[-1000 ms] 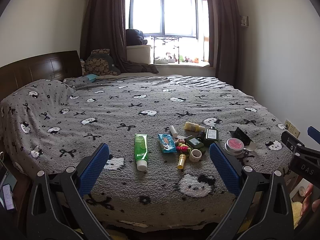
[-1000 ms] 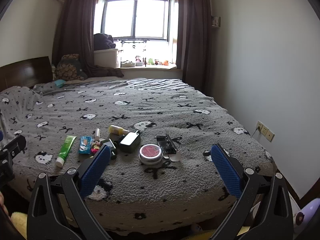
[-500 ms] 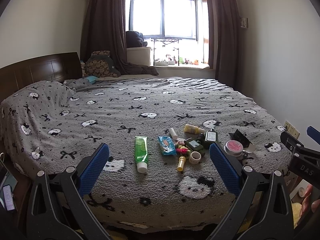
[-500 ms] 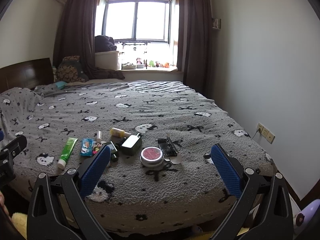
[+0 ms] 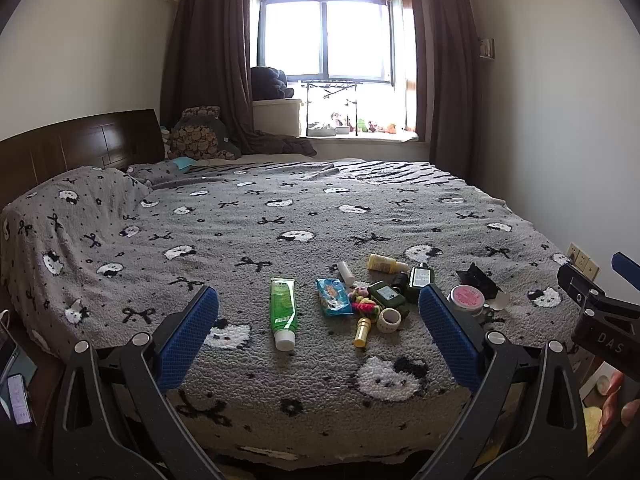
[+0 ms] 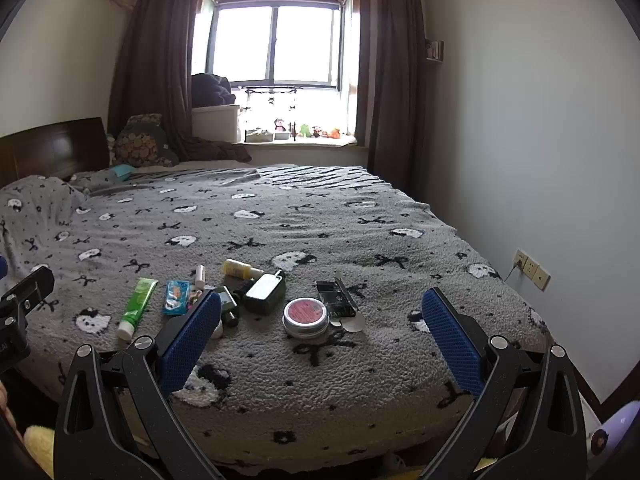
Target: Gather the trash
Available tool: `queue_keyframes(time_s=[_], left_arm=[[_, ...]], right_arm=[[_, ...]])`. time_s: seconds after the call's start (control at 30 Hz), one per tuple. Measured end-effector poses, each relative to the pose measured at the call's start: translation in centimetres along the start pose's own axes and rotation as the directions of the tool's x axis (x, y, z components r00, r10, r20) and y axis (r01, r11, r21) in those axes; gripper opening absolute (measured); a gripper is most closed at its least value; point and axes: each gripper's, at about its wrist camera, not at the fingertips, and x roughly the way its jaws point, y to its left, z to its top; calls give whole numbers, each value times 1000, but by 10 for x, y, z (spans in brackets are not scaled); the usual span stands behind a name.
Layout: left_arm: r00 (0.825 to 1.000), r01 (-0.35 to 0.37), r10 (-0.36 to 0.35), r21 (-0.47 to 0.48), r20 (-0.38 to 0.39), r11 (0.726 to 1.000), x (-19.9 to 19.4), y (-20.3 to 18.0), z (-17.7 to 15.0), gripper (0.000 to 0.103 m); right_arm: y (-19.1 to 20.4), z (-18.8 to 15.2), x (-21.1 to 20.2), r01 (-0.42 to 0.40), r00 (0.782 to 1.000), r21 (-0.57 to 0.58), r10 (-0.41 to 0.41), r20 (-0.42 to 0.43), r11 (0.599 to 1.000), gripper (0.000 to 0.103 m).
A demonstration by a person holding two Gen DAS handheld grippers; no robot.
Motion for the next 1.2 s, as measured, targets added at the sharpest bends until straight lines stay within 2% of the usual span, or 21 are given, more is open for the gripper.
queue_keyframes(time_s=[1.2], left_arm=[[1000,-2,2,1,17,1000,-6,2,4,95]], right_arm=[[4,4,-3,-4,1000,-6,4,6,1000,100]])
